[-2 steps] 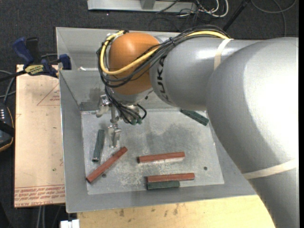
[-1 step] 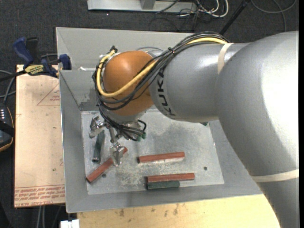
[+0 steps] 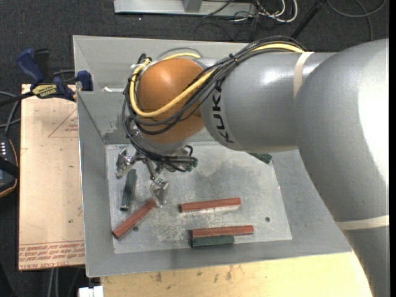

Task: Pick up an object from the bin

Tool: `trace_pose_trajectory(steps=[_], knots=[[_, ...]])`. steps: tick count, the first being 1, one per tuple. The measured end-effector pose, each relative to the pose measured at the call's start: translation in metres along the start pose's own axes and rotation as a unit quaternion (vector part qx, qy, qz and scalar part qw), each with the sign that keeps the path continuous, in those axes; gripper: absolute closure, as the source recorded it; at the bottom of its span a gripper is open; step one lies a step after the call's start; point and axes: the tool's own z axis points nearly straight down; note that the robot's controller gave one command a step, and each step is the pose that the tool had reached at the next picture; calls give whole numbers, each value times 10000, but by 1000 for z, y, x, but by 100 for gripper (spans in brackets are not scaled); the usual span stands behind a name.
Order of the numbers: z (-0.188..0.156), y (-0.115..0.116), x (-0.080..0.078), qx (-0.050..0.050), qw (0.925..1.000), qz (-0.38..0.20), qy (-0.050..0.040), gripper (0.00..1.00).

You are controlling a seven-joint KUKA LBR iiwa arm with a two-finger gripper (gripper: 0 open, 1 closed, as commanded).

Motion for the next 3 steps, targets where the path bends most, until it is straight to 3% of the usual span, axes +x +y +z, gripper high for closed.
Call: trace_pose_trajectory(steps=[1,2,3], knots=[[48,25,8,0,9973,-734,1,0],[42,23,5,16,9971,-760,-37,100],[42,23,5,16,9971,-761,-37,100]])
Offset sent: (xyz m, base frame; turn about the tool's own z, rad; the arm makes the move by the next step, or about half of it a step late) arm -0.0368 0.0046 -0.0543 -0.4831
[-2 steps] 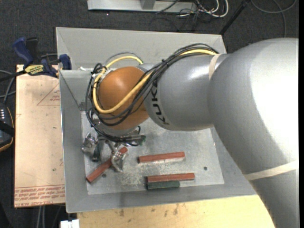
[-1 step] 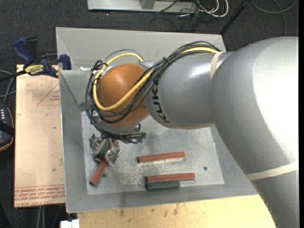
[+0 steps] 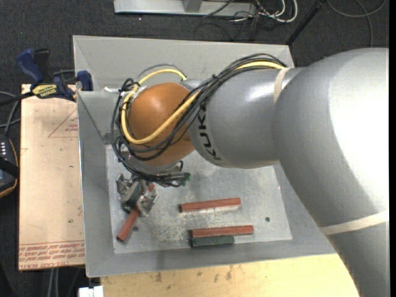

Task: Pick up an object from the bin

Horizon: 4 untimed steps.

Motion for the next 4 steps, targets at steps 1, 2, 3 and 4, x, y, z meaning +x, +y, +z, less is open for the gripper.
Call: trace_pose_trajectory(steps=[1,2,3,4], knots=[[-1,0,0,-7,10000,6,8,100],[-3,1,1,-22,10000,10,31,100],[-6,1,1,-26,10000,12,38,100],[-14,2,2,-42,10000,13,62,100]])
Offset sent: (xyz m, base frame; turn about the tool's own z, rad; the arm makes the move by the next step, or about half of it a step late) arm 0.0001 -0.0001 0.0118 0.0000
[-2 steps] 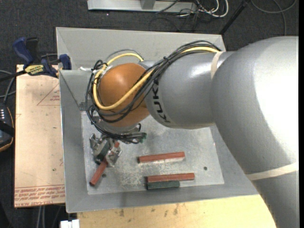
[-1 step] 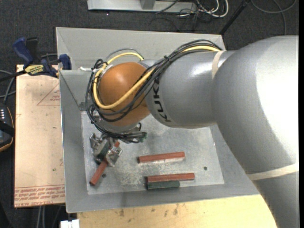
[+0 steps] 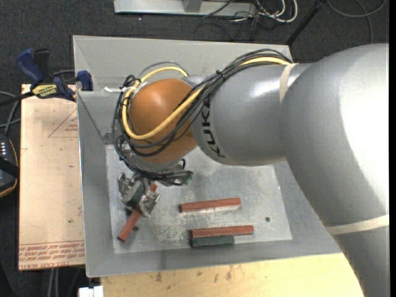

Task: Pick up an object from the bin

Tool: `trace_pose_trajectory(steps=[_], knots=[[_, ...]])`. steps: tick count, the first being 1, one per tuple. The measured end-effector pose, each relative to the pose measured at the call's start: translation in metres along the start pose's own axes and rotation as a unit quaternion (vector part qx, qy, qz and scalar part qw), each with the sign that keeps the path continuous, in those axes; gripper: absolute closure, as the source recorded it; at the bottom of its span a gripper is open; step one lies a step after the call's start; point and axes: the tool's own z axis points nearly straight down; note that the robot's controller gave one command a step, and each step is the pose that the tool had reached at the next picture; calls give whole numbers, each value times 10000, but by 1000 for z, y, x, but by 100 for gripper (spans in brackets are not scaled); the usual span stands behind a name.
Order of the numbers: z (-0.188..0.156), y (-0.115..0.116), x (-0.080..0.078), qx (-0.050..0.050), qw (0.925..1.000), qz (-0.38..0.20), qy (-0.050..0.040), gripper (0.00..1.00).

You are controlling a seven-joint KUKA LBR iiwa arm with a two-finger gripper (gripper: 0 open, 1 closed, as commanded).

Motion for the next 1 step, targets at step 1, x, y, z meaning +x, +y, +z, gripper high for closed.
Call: trace_pose_trajectory(steps=[1], knots=[[-21,1,1,-13,10000,1,20,100]])
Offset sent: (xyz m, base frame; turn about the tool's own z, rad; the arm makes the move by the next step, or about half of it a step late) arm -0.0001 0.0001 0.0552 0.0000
